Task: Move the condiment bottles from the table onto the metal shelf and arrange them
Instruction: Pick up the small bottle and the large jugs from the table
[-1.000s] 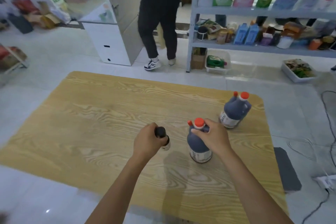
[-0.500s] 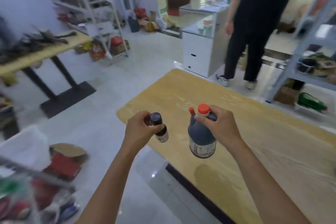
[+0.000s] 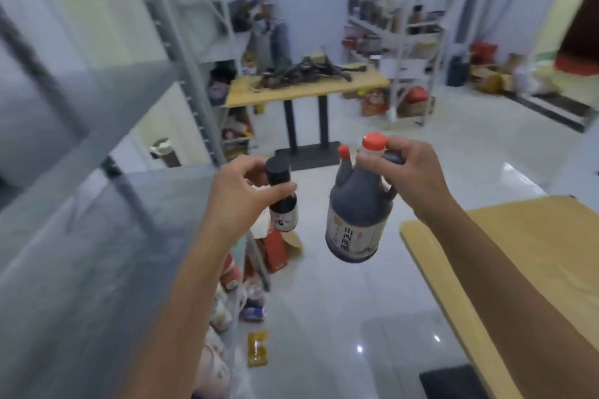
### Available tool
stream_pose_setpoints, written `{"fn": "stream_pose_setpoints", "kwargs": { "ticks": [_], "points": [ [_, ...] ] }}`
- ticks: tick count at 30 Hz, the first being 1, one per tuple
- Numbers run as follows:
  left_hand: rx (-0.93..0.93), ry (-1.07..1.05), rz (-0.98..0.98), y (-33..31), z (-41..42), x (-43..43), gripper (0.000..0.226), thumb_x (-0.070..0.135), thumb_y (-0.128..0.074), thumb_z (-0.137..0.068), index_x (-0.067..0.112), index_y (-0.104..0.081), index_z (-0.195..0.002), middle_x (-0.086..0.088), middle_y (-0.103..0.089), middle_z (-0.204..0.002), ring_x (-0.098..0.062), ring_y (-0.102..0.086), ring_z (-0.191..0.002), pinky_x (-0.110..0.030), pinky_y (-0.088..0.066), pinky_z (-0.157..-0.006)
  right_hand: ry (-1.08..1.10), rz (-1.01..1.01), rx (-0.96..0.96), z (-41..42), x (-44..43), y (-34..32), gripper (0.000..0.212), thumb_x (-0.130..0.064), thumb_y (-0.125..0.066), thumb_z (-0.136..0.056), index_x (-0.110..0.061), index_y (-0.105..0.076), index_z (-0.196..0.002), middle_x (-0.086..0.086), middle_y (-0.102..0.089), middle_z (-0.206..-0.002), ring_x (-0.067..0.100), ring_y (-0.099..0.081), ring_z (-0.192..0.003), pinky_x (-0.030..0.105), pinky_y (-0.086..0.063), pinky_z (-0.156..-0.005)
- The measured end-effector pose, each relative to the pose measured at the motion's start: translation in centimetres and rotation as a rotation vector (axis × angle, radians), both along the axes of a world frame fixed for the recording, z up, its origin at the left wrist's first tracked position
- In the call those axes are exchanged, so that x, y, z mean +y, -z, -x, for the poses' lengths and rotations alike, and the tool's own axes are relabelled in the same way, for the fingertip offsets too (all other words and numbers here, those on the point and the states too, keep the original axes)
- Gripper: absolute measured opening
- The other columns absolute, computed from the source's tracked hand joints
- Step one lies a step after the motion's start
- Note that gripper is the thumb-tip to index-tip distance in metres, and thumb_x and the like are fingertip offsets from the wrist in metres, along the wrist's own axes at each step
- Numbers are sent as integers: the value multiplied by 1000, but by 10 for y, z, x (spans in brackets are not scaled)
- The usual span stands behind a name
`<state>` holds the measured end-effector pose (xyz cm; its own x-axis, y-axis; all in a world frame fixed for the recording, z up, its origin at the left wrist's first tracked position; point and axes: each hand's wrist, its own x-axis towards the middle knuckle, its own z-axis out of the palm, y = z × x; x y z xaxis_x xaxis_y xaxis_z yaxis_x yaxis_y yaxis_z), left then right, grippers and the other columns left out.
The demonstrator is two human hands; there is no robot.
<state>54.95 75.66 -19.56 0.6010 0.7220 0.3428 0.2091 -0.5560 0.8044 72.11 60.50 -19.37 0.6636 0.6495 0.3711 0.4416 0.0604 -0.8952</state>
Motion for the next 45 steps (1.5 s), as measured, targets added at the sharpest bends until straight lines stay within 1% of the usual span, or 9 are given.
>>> {"fn": "stream_pose_setpoints", "kwargs": {
  "ticks": [6, 11, 15, 18, 24, 28, 31, 37, 45],
  "points": [
    [5, -178, -73, -32, 32, 33, 27, 28, -84, -63, 19, -69, -83, 4, -65, -78, -12, -59, -74, -22, -46, -71, -313, -107, 74, 1, 97, -40, 11, -13, -68, -83, -1, -67, -82, -15, -60, -51, -5, -57, -52, 10, -42, -50],
    [-58, -330, -203, -64, 34, 57, 27, 28, -82, -66, 17, -70, -87, 8, -66, -80, -2, -59, -75, -8, -42, -70, -555, -158, 77, -3, 167, -69, 10, -17, -69, -83, -7, -68, -82, -13, -62, -55, -2, -59, -56, 13, -44, -53],
    [-107, -553, -366, -96, 27, 77, 25, 29, -79, -69, 30, -61, -86, 19, -60, -81, 7, -58, -76, -10, -44, -78, -746, -208, 39, -14, 223, -98, 15, -25, -73, -79, -11, -72, -84, 7, -71, -77, 20, -66, -77, 36, -52, -72],
    [-89, -718, -485, -125, 19, 91, 26, 29, -77, -74, 24, -59, -92, 16, -55, -84, 2, -57, -81, -12, -45, -79, -879, -266, 57, -16, 261, -132, 11, -23, -70, -81, -12, -68, -80, -6, -64, -65, 6, -60, -63, 22, -48, -61],
    [-9, -1056, -654, -158, 19, 117, 32, 29, -71, -81, 10, -61, -105, 2, -53, -97, -6, -54, -83, -9, -43, -78, -1135, -407, 109, -5, 330, -179, 17, -22, -65, -86, -6, -63, -80, -8, -62, -65, 6, -63, -65, 21, -50, -64],
    [-43, -1273, -641, -157, 26, 134, 28, 32, -74, -78, 14, -61, -95, 2, -55, -95, -2, -53, -76, -9, -43, -73, -1234, -461, 176, 17, 368, -197, 21, -21, -65, -87, -2, -59, -80, -7, -54, -58, 0, -53, -52, 14, -42, -51],
    [-53, -1394, -610, -152, 34, 143, 25, 32, -74, -78, 17, -61, -93, 2, -56, -94, 0, -52, -74, -7, -41, -69, -1340, -461, 207, 38, 391, -203, 21, -20, -65, -87, -9, -58, -71, -13, -57, -55, 0, -58, -56, 16, -46, -56],
    [-2, -1567, -566, -141, 51, 152, 21, 33, -74, -77, 21, -58, -84, -3, -58, -93, -13, -54, -82, -21, -42, -71, -1458, -403, 223, 88, 428, -199, 14, -24, -70, -83, -11, -65, -83, -4, -70, -77, 13, -70, -82, 30, -57, -76],
    [70, -1668, -500, -124, 73, 173, 25, 33, -74, -78, 14, -60, -85, -2, -54, -88, -17, -54, -80, -29, -43, -72, -1545, -385, 171, 132, 462, -197, 27, -27, -68, -85, -4, -57, -76, 2, -57, -69, 9, -64, -68, 24, -52, -65]
  ]
}}
